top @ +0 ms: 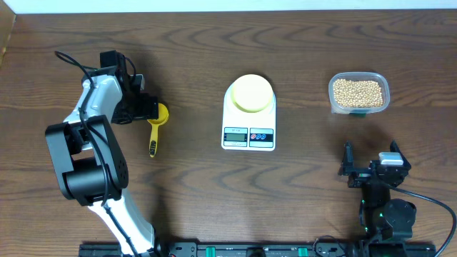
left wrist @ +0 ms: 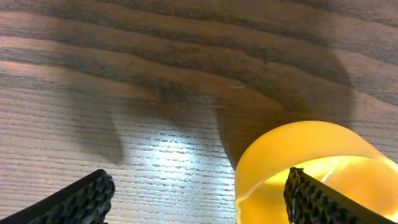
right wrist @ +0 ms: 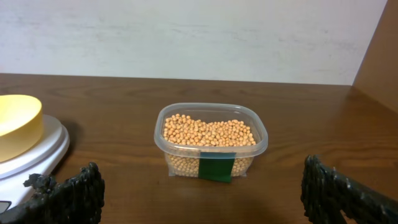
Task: Scoop item into bowl and weigh 50g on scale
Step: 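Lower the left gripper and close it on the yellow scoop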
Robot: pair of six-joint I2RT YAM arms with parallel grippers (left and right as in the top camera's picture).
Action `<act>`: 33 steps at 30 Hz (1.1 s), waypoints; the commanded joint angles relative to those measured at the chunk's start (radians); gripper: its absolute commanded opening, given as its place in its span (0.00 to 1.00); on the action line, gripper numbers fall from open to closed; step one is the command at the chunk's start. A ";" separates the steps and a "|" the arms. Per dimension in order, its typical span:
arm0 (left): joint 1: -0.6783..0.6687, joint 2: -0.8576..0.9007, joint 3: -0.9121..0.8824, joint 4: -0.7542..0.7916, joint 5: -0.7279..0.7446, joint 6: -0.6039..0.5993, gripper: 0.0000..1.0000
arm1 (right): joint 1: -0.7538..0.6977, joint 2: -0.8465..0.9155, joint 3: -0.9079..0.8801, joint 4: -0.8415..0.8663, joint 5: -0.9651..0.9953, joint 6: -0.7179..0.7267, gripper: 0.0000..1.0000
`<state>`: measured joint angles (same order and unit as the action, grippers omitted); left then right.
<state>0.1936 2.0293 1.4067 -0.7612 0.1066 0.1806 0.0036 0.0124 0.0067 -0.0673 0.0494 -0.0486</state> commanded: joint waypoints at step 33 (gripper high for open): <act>0.000 0.005 -0.010 -0.003 0.010 0.010 0.19 | 0.010 -0.005 -0.001 -0.004 0.011 -0.012 0.99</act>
<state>0.1936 2.0293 1.4067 -0.7609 0.1070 0.1844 0.0036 0.0124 0.0067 -0.0673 0.0498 -0.0486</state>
